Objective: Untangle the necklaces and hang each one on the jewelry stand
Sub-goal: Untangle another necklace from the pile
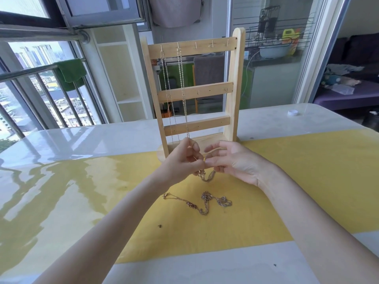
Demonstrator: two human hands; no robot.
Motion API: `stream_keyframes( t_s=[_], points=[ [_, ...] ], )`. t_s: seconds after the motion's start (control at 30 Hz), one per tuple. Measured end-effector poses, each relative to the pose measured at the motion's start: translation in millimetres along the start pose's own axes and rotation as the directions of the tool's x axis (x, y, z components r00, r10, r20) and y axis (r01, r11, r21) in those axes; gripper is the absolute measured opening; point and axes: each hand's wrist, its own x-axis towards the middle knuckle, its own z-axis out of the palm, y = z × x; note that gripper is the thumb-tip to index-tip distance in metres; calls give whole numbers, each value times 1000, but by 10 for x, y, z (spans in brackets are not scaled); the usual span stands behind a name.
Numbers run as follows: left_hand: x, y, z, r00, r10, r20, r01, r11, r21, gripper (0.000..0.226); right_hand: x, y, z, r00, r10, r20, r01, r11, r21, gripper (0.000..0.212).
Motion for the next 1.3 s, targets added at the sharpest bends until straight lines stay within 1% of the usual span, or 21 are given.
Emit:
stream_keyframes(
  t_s=[0.07,0.13,0.23,0.3,0.37,0.43,0.5,0.6,0.67,0.77,0.9,0.97,1.03,1.1,1.23,1.3],
  points=[
    [-6,3,4,1000,-3,-18,2,999,-44,23,-3,-19,21,1000,1,2,-1,998,-56,27],
    [-12,7,-7,1000,-3,-28,1,998,-65,23,-2,-29,18,1000,0,-26,-3,995,-104,25],
    [-13,6,-7,999,18,-26,-18,1000,1,25,-5,-39,12,997,-21,-72,6,978,-207,25],
    [-17,14,-3,1000,4,-23,-5,1000,-24,24,-7,-55,7,996,-47,-82,24,965,-263,26],
    [-25,21,-4,998,-55,-18,52,987,-153,24,-8,-71,8,994,-69,-83,43,959,-279,28],
    [-32,35,0,994,-112,18,111,940,-324,24,-9,-68,19,994,-80,-71,59,964,-259,30],
    [-28,43,-4,991,-126,45,134,908,-398,23,-12,-56,25,995,-80,-55,68,978,-199,32],
    [-14,58,-24,991,-129,35,132,914,-383,18,-26,-59,4,997,-68,-35,66,996,-64,32],
    [-9,59,-33,990,-138,23,136,917,-376,16,-28,-60,-8,998,-61,-28,60,998,-19,32],
    [-9,48,-21,991,-136,20,134,923,-362,16,-15,-40,-13,998,-50,-37,48,998,-47,33],
    [-28,24,-19,989,-144,25,142,902,-408,18,-6,-47,-22,998,-39,-43,36,997,-63,31],
    [-28,27,-17,990,-138,-4,128,928,-349,19,12,-32,-22,998,-35,-59,30,996,-81,30],
    [-20,35,-4,992,-109,-60,94,974,-206,21,34,-8,-18,995,-36,-94,24,991,-133,26],
    [-9,53,13,993,-66,-100,55,993,-107,21,42,1,-17,993,-37,-108,20,987,-158,16],
    [-5,83,22,993,-52,-109,41,994,-100,20,26,-17,-18,998,-36,-60,25,986,-166,4],
    [-10,84,16,994,-62,-92,52,993,-110,19,21,-20,-32,997,-37,-65,25,983,-180,3]
  ],
)
